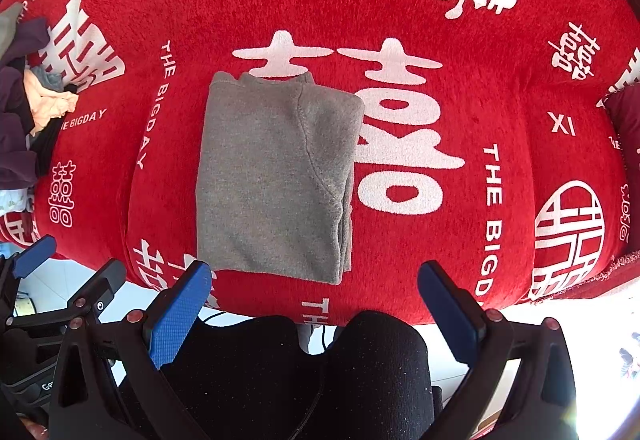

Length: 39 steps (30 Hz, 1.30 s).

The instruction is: Fold small clothes

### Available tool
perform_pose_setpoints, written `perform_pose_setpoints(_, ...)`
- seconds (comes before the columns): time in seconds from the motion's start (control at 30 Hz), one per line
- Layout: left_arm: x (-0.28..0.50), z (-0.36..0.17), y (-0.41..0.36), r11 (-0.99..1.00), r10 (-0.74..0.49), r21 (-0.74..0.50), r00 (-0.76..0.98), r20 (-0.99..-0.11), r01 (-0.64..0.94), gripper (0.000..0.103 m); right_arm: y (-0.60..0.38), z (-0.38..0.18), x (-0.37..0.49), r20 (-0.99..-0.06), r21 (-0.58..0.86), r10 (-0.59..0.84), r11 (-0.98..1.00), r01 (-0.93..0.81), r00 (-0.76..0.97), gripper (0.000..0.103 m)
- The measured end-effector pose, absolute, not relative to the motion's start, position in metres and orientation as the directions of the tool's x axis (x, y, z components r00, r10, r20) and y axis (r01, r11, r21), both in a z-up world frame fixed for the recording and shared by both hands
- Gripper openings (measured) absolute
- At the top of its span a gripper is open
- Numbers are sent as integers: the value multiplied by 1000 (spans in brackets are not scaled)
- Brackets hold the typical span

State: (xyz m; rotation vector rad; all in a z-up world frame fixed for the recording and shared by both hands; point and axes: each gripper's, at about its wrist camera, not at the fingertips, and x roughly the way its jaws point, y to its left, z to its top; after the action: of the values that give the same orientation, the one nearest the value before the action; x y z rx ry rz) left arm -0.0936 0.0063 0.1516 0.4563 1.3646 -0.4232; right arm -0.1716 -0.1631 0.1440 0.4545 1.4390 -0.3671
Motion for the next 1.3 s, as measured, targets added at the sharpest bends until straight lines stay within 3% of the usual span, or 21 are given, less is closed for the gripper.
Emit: perform_pose_setpoints(1.3,-95,149,7,824,-21,74,160,-987,562,102,-165,142,-173,-995,76,28,857,509,101,103)
